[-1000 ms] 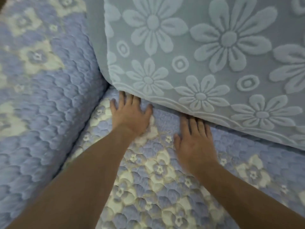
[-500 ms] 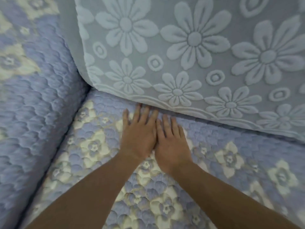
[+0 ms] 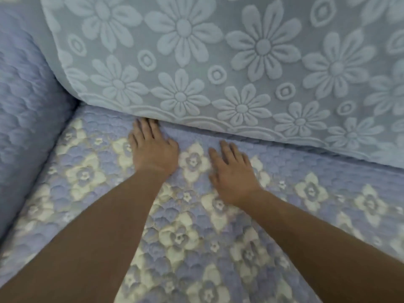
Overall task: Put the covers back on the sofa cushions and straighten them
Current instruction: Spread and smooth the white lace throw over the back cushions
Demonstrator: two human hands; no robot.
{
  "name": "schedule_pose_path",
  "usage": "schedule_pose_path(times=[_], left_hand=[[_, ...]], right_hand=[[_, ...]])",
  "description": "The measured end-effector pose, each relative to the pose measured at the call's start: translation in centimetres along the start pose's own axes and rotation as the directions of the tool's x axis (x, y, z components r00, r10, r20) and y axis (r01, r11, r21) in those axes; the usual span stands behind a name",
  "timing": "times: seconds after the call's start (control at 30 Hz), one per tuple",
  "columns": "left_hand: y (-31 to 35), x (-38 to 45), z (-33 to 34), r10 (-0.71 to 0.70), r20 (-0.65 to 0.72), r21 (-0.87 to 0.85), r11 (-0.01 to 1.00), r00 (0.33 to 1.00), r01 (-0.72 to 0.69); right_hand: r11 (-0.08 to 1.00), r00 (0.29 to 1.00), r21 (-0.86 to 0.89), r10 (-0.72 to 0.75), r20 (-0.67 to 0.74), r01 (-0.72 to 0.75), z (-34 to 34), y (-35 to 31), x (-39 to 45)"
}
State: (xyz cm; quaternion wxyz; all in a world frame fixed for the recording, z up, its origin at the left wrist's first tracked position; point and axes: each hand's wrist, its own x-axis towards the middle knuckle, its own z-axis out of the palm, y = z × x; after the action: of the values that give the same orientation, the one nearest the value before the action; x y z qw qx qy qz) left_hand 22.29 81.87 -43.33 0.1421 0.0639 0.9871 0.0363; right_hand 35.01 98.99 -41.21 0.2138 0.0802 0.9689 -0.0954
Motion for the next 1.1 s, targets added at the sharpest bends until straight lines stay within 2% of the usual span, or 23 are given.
schedule_pose_path(times=[0.13,0.27,0.3,0.4,0.47,0.53,0.57,0.6,0.63,0.67,0.7,0.77,0.87,0.93,1.0,1.07,1.1], left_hand=[[-1.6,2.1,-1.3,0.095,0.01,0.012,0.995,0.995,-0.095],[-3.4,7.2,-1.6,0.139,0.127,0.11,0.982,0.982,-0.153],[-3.4,7.9,-1.2,0.137,0.1,0.1,0.984,0.985,-0.147],[-2.2,7.8,-0.1,0.109,-0.13,0.066,0.993,0.985,-0.102],[-0.3,5.8,-0.6,0.007,-0.075,0.098,0.995,0.997,0.001],[1.6,2.6,-0.8,-0.053,-0.006,0.102,0.993,0.999,0.054],[2.8,0.4,-0.5,-0.008,0.022,0.102,0.995,1.0,0.006],[3.7,-2.0,0.1,0.08,0.061,0.107,0.991,0.995,-0.086],[4.5,-4.5,1.1,0.169,0.115,0.121,0.976,0.979,-0.182],[5.2,-6.4,2.0,0.242,0.159,0.12,0.958,0.957,-0.262],[5.6,-7.3,2.5,0.278,0.174,0.115,0.947,0.945,-0.299],[6.0,-6.7,2.5,0.242,0.22,0.097,0.958,0.945,-0.268],[5.6,-5.0,2.7,0.193,0.267,0.146,0.96,0.944,-0.238],[6.4,-4.5,1.7,0.158,0.356,0.253,0.933,0.921,-0.258],[8.1,-5.5,-0.1,0.083,0.416,0.332,0.913,0.906,-0.236],[10.0,-8.7,-1.3,0.012,0.473,0.327,0.926,0.881,-0.189],[11.8,-11.9,-2.2,0.039,0.541,0.287,0.93,0.84,-0.228]], right_hand=[[0.997,0.997,0.002,0.074,0.028,-0.074,0.0,3.1,-1.2],[0.996,0.996,0.014,0.085,0.005,-0.085,1.7,2.1,-0.9],[0.996,0.996,0.01,0.084,-0.018,-0.083,2.3,2.2,-0.9],[0.997,0.996,0.029,0.079,-0.027,-0.078,2.2,2.6,-0.8],[0.996,0.999,0.066,0.052,0.002,-0.052,1.6,2.8,-1.3],[0.977,0.981,0.108,0.189,-0.035,-0.184,1.2,4.3,-1.2],[0.91,0.924,0.214,0.376,-0.069,-0.355,0.5,6.0,-0.9],[0.78,0.812,0.34,0.58,-0.075,-0.526,-0.2,8.2,-0.4],[0.66,0.713,0.415,0.7,-0.036,-0.627,-0.7,11.2,0.4],[0.634,0.691,0.399,0.723,-0.001,-0.662,-1.2,14.1,1.0],[0.678,0.727,0.329,0.686,0.039,-0.657,-1.5,16.4,1.3],[0.862,0.868,0.107,0.496,0.023,-0.496,-1.6,18.6,1.4],[0.941,0.941,-0.022,0.337,-0.042,-0.338,0.7,18.7,-2.5],[0.947,0.946,-0.014,0.322,0.03,-0.322,1.2,18.9,-7.2],[0.942,0.928,0.019,0.326,0.177,-0.335,1.7,19.6,-11.3],[0.925,0.887,0.06,0.339,0.312,-0.375,2.0,19.7,-14.9],[0.897,0.843,0.087,0.371,0.389,-0.434,1.5,20.3,-18.0]])
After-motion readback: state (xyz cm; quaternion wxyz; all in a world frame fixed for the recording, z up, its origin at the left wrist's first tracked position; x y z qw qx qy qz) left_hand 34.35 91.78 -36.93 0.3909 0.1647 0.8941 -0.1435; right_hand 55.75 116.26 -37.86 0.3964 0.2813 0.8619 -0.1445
